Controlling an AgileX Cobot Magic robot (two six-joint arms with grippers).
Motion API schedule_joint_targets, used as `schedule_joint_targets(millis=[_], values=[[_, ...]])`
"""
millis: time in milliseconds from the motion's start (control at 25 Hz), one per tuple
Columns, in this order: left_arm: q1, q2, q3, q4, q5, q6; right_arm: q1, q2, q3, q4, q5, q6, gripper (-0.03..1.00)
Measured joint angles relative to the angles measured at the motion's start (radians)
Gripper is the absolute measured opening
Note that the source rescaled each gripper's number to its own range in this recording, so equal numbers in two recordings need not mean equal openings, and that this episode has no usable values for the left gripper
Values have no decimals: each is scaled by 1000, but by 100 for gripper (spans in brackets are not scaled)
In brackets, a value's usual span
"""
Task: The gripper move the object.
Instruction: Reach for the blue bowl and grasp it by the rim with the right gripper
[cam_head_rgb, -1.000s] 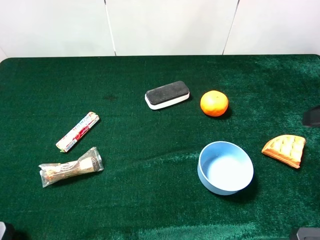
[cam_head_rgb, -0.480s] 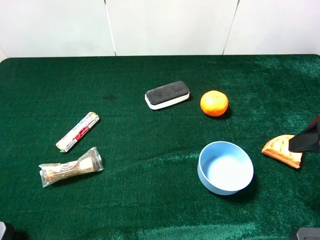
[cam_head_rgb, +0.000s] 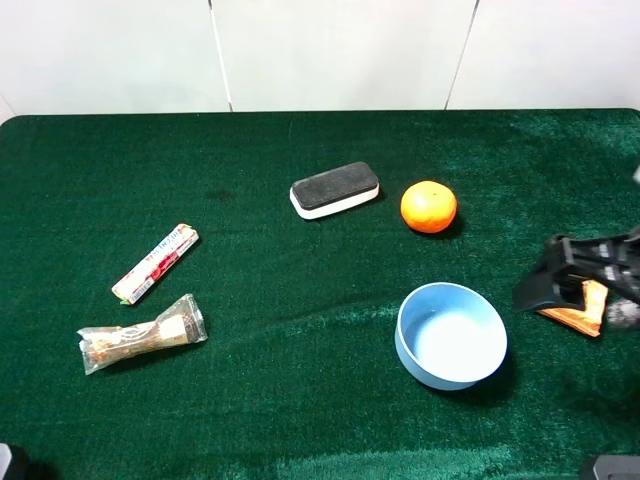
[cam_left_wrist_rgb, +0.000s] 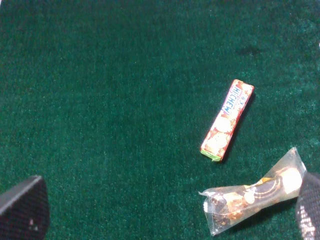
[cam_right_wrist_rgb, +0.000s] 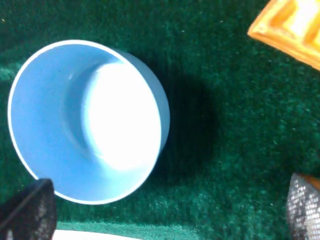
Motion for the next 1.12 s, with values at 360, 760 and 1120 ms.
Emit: schedule_joint_targets(millis=[360,760,1120], values=[[0,0,0,0,0,0,88,207,0,8,-136,22,100],[0,0,0,0,0,0,126,402,1,28,-270,22,100],[0,0,0,0,0,0,126,520,1,28,-356,16,100]])
